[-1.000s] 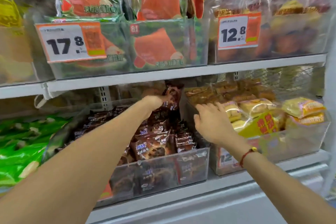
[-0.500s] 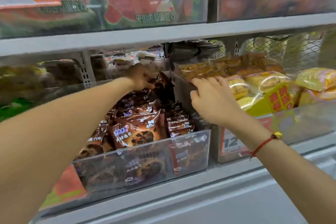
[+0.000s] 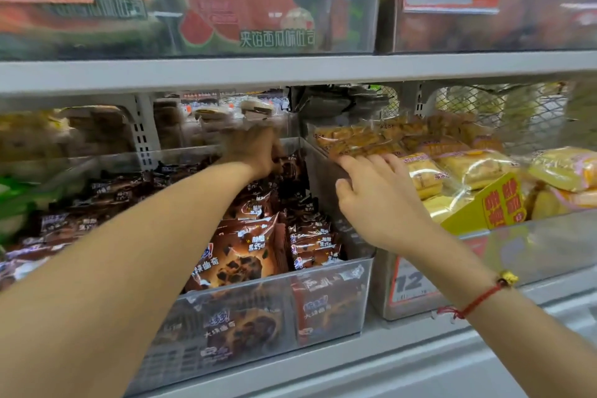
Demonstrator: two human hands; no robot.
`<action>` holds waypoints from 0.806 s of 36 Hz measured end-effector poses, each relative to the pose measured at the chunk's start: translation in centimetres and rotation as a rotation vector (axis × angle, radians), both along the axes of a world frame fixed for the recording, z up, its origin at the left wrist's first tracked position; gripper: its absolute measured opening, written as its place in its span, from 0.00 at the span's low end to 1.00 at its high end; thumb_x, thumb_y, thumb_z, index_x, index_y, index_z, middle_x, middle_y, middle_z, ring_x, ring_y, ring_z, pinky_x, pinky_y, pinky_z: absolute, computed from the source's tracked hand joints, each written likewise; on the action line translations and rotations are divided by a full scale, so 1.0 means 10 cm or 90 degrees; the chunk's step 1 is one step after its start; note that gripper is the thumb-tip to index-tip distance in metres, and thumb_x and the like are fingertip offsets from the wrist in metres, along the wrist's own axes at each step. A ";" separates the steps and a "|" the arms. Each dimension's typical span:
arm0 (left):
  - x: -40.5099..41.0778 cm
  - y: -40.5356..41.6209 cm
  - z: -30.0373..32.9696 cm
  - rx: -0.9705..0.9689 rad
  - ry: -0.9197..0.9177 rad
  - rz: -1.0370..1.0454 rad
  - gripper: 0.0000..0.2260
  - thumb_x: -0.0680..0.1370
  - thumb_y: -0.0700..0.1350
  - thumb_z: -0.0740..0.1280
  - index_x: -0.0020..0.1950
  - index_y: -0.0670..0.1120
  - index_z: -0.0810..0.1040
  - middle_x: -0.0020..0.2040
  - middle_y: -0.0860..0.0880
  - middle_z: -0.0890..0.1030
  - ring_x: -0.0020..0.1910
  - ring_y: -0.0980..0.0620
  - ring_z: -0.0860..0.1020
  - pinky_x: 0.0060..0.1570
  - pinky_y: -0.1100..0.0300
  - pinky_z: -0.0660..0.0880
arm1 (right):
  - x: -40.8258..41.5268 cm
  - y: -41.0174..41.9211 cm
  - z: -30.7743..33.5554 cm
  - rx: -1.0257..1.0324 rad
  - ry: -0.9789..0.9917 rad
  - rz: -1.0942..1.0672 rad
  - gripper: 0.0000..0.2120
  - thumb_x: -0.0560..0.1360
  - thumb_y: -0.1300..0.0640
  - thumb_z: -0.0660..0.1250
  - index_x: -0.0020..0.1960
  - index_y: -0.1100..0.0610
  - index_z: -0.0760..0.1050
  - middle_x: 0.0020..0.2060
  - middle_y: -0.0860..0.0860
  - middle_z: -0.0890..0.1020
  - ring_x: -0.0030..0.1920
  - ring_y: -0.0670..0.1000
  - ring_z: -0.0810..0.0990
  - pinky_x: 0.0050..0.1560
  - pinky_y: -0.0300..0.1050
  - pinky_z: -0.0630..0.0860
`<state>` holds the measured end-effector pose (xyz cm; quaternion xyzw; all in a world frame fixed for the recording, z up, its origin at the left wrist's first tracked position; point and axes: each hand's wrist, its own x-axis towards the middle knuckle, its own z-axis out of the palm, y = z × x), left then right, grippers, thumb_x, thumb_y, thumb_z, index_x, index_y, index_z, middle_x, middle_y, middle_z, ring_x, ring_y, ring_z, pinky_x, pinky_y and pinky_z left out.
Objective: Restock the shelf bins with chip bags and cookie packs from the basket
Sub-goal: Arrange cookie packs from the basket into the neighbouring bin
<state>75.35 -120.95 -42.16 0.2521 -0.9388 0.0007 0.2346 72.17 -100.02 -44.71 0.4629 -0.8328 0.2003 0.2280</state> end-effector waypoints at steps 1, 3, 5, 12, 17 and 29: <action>-0.01 -0.01 0.00 0.017 0.004 -0.007 0.09 0.72 0.46 0.74 0.51 0.49 0.80 0.55 0.49 0.81 0.54 0.48 0.78 0.60 0.51 0.72 | 0.00 0.00 0.00 -0.003 0.000 0.002 0.21 0.80 0.56 0.52 0.72 0.53 0.66 0.62 0.49 0.76 0.64 0.50 0.68 0.67 0.44 0.52; -0.02 0.01 0.03 0.054 -0.005 -0.031 0.12 0.72 0.45 0.74 0.55 0.47 0.80 0.58 0.49 0.80 0.56 0.49 0.77 0.56 0.58 0.70 | 0.00 0.00 0.01 -0.006 -0.003 0.003 0.21 0.80 0.56 0.51 0.72 0.53 0.66 0.62 0.49 0.76 0.64 0.50 0.68 0.67 0.44 0.51; -0.03 0.03 0.05 0.105 -0.020 -0.061 0.17 0.72 0.41 0.74 0.60 0.44 0.79 0.60 0.48 0.79 0.59 0.49 0.76 0.51 0.64 0.68 | 0.00 0.00 0.01 -0.004 -0.008 0.004 0.20 0.80 0.55 0.51 0.72 0.53 0.66 0.62 0.49 0.76 0.64 0.50 0.68 0.67 0.44 0.51; -0.08 -0.01 0.00 0.096 -0.045 -0.043 0.17 0.70 0.35 0.74 0.49 0.51 0.72 0.56 0.49 0.76 0.53 0.49 0.74 0.51 0.57 0.73 | -0.01 0.01 0.00 -0.001 -0.010 0.004 0.21 0.80 0.55 0.51 0.72 0.53 0.65 0.63 0.49 0.76 0.65 0.50 0.67 0.68 0.44 0.50; -0.06 0.04 -0.01 -0.013 -0.069 -0.019 0.12 0.75 0.37 0.70 0.53 0.50 0.72 0.50 0.51 0.70 0.50 0.50 0.70 0.47 0.58 0.66 | -0.01 0.00 -0.01 -0.003 -0.011 0.005 0.20 0.80 0.55 0.52 0.72 0.53 0.66 0.62 0.49 0.76 0.64 0.50 0.68 0.67 0.44 0.51; 0.24 0.49 0.11 0.028 -0.029 0.028 0.17 0.77 0.40 0.68 0.65 0.48 0.72 0.62 0.46 0.75 0.61 0.44 0.73 0.58 0.53 0.71 | 0.00 0.05 0.15 0.153 -0.045 -0.005 0.21 0.80 0.53 0.52 0.72 0.55 0.62 0.66 0.52 0.73 0.68 0.53 0.66 0.70 0.48 0.51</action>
